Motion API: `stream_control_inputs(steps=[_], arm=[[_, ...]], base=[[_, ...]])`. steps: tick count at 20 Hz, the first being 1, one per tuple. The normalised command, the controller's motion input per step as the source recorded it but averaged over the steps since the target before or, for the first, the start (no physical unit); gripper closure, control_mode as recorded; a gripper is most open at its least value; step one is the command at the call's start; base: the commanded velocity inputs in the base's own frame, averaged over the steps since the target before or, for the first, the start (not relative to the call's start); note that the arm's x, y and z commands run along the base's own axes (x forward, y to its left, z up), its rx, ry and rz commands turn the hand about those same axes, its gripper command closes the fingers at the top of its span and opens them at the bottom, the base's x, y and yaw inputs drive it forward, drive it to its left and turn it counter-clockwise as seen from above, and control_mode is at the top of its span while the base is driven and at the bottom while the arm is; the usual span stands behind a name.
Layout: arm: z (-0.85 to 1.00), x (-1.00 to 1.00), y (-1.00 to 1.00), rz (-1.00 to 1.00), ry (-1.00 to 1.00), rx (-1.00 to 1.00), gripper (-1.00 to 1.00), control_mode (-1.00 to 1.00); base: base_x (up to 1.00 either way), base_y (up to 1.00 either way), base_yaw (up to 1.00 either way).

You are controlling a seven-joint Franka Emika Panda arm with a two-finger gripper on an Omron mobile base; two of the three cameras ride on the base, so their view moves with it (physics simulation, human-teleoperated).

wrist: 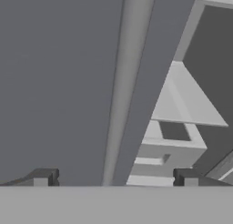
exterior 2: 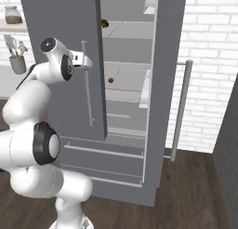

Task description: Take the strawberry from the fridge and place it on top of the pancake, located on the dining counter.

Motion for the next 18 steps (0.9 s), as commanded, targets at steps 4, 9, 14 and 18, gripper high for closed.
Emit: stream_control_inputs(steps=[4, 9, 14, 18], arm=[[0.0, 0.61, 0.0, 0.0, 0.0, 0.02, -1.0, -1.0], [0.0, 0.63, 0.0, 0.0, 0.0, 0.0, -1.0, -1.0], [-0.13, 0.63, 0.0, 0.0, 0.0, 0.0, -1.0, -1.0], [-0.15, 0.59, 0.0, 0.0, 0.0, 0.0, -1.0, -1.0]], base=[[0.0, 0.0, 0.0], [0.0, 0.0, 0.0], [0.0, 0.0, 0.0], [0.0, 0.0, 0.0]])
